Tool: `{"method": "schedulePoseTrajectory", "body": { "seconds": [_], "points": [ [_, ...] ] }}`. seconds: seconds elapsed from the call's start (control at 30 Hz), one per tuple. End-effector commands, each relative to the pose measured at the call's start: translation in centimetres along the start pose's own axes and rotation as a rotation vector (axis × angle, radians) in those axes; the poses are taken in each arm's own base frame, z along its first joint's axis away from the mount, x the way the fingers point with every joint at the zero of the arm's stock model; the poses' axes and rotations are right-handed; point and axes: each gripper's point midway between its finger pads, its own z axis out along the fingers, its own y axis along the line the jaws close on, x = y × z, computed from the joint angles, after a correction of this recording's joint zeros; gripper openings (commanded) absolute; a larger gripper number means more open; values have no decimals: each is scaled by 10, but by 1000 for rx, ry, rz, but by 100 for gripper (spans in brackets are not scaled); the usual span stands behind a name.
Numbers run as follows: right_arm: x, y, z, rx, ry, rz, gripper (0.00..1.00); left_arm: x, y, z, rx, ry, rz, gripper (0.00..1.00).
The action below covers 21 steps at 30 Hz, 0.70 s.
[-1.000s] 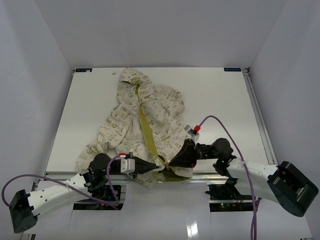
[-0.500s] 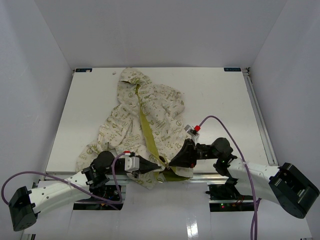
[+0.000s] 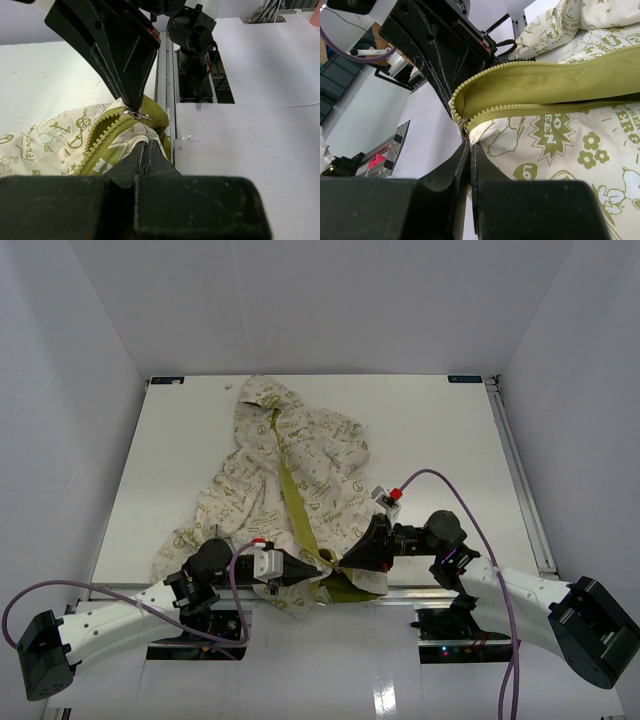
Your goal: Zip up the jacket
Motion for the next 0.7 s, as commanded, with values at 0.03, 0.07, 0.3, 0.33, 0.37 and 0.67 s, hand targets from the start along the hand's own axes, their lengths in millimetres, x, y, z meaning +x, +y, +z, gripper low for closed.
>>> {"method": "schedulePoseTrajectory", "body": {
  "seconds": [0.03,0.07,0.3,0.33,0.37,0.67],
  "points": [
    [-20,1,4,13,-10,-125,8,-16,5,6,-11,-2,-8,0],
    [-19,0,4,18,-4,-132,8,-16,5,7,-8,4,-13,0],
    [-20,1,6,4,12,-156,8,-12,13,10,-52,51,-82,0],
    [-21,0,6,7,8,-157,8,-13,13,10,-57,53,-89,0],
    [-21,0,5,11,4,-159,8,-14,14,10,-62,54,-95,0],
    [-25,-1,4,38,-30,-151,8,-24,28,3,-185,14,-180,27]
  ]
}}
